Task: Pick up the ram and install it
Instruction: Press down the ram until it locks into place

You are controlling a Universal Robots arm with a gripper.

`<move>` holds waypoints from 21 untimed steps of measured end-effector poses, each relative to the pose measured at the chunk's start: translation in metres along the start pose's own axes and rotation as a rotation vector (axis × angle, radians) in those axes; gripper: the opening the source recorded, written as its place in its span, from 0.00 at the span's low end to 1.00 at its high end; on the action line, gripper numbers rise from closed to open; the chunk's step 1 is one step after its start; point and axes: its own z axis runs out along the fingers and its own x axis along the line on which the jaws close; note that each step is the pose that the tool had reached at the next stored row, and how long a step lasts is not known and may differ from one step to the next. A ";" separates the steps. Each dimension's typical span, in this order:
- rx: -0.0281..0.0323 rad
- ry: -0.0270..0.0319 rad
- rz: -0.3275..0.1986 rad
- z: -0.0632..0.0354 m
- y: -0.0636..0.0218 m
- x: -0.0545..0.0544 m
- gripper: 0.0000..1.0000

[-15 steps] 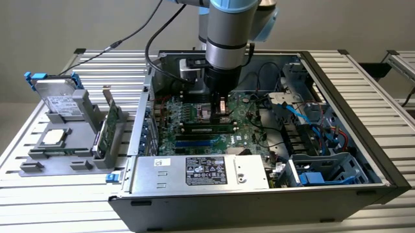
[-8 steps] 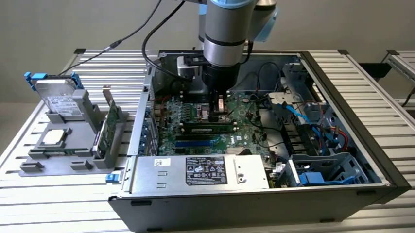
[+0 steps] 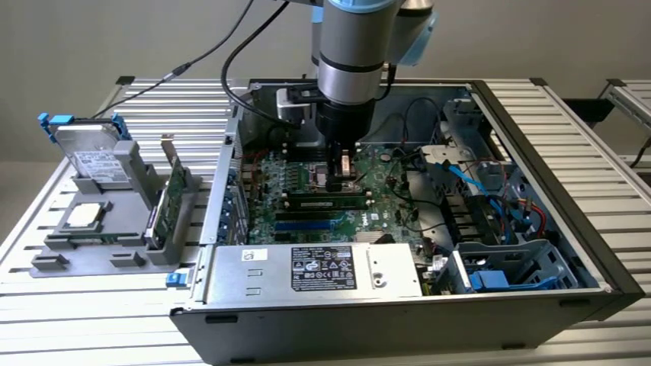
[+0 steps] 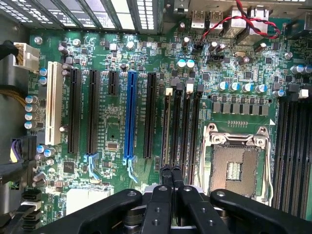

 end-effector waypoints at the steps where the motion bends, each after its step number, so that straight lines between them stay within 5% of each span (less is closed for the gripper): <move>1: 0.0000 -0.0001 0.000 0.0000 0.0000 0.000 0.10; 10: -0.0001 -0.0002 0.007 0.0000 0.0000 0.000 0.10; 21: -0.0010 -0.0070 0.179 0.0000 0.0000 0.000 0.10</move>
